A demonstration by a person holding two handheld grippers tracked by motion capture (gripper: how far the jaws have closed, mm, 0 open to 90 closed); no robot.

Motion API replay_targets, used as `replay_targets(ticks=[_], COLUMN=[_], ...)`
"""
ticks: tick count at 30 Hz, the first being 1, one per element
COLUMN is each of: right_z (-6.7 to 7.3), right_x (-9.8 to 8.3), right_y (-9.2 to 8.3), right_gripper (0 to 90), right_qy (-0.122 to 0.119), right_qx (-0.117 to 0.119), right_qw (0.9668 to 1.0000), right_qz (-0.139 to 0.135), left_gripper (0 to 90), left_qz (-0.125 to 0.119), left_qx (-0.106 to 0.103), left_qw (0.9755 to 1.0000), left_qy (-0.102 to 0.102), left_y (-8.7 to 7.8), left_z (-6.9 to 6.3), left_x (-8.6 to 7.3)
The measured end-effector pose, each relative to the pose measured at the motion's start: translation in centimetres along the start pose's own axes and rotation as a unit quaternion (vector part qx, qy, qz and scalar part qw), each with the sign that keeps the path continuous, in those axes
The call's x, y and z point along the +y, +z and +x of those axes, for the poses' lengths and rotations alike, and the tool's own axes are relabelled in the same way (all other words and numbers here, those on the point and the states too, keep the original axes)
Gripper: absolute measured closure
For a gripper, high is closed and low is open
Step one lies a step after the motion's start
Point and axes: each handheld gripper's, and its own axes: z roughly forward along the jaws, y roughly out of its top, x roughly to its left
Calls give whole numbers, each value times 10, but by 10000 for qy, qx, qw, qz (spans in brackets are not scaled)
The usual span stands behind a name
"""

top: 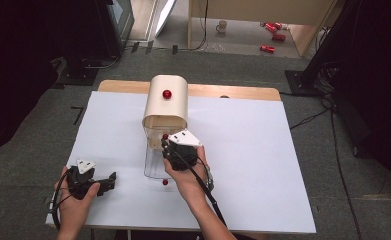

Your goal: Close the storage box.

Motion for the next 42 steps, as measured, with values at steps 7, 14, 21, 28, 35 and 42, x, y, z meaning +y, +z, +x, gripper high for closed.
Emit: replay_targets(ticks=[7,14,21,28,35,42], right_z=[-1,4,13,22,25,27], right_x=[1,-1,-11,-27,-45,-69], right_y=[2,-4,-15,-35,-48,-56], right_gripper=[747,452,154,19,7,6], right_qy=[-5,-50,-165,-66,39,292], right_qx=[29,237,210,157,54,38], right_qw=[10000,9997,9995,9997,9998,9992], right_qz=[7,29,177,176,195,287], left_gripper=[11,11,11,11,12,12], left_qz=[-2,0,8,-8,-9,-6], left_qx=[-1,-4,-3,1,2,3], left_qw=[10000,10000,10000,10000,10000,10000], left_qy=[-1,-4,2,0,-2,-2], left_y=[0,0,0,0,0,0], left_z=[0,0,0,0,0,0], left_x=[0,0,0,0,0,0])
